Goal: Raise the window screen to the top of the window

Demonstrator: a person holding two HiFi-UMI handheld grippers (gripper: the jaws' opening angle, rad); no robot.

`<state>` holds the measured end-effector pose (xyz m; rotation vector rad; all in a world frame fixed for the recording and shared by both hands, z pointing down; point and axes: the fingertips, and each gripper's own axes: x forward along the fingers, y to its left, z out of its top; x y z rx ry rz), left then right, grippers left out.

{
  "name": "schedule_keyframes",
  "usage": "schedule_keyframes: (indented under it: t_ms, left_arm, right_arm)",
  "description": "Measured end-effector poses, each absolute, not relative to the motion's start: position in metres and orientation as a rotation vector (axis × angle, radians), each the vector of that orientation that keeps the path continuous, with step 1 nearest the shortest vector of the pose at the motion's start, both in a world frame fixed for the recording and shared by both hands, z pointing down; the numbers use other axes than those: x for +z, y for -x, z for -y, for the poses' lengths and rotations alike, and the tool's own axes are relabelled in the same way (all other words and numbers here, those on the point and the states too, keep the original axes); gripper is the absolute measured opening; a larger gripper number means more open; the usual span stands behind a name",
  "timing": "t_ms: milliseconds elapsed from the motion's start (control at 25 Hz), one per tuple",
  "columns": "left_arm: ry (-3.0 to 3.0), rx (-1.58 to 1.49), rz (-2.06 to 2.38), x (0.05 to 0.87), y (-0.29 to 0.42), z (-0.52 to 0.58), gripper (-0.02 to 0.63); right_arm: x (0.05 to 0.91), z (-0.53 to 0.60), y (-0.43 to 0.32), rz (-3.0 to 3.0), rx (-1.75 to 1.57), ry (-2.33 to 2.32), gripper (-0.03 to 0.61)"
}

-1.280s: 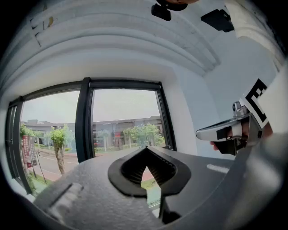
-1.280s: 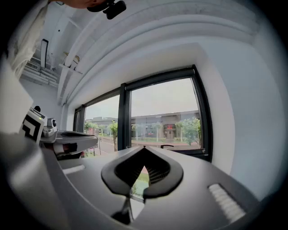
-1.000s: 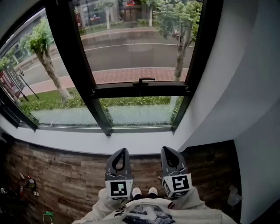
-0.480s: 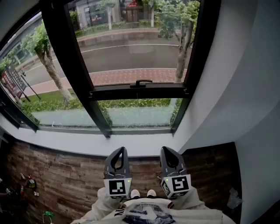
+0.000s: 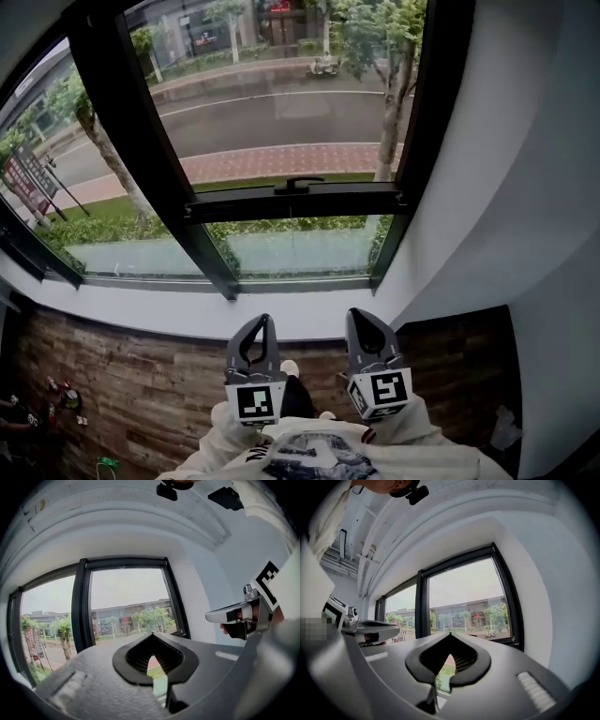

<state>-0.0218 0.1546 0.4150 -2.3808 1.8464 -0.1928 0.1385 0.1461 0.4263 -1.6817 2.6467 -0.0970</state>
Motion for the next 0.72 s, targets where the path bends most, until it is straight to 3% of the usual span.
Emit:
schedule_keyframes:
  t_ms: [720]
  left_arm:
    - [2.484,-0.226,-1.795,0.457,0.125,0.094,0.005]
  right_arm:
    - [0.46,0.087,-0.035,-2.671,-0.2,1.769,0.005]
